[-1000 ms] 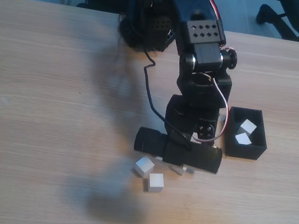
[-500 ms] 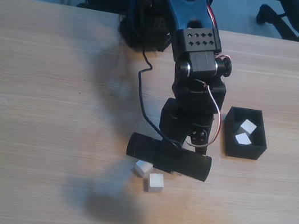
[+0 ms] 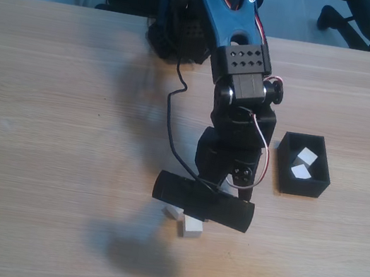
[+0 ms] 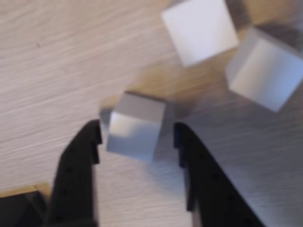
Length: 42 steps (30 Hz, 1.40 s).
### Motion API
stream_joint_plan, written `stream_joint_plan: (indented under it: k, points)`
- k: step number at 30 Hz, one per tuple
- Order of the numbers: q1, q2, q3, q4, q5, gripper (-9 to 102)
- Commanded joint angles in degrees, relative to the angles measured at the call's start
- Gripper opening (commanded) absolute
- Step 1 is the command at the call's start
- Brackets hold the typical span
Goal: Pick blocks and place them in the box.
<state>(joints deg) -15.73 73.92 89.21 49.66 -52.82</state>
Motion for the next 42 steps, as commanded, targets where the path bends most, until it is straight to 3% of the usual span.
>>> stream_joint_plan:
  k: [1, 8, 18, 29, 42]
  points:
    - [-0.7, 0.2, -2.5, -1.1, 0.3, 14]
    - [-0.8, -0.5, -2.8, -1.1, 0.6, 0]
    - [-3.1, 11.4, 1.4, 3.1, 0.6, 0]
    - [-14.7, 31.6, 12.9, 8.1, 2.0, 2]
    - [-27.0, 29.5, 7.2, 8.4, 4.7, 4]
